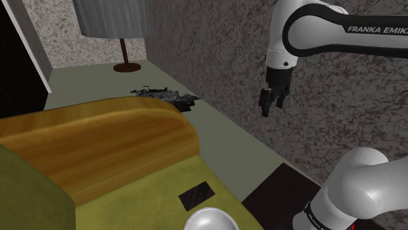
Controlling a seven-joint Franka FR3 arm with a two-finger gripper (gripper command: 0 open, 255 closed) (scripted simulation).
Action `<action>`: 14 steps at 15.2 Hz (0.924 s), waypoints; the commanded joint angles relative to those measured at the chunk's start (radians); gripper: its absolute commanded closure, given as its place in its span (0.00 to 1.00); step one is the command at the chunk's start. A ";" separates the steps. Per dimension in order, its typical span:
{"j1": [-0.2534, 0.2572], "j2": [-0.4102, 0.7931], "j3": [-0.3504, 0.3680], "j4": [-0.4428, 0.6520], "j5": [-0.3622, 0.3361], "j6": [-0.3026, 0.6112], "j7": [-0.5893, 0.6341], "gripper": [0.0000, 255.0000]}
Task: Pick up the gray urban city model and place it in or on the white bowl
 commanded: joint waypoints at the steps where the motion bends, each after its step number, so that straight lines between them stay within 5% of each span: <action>1: 0.000 0.000 0.000 0.000 0.000 0.000 0.000 0.00; 14: 0.093 0.110 0.226 -0.185 0.203 0.336 0.248 0.00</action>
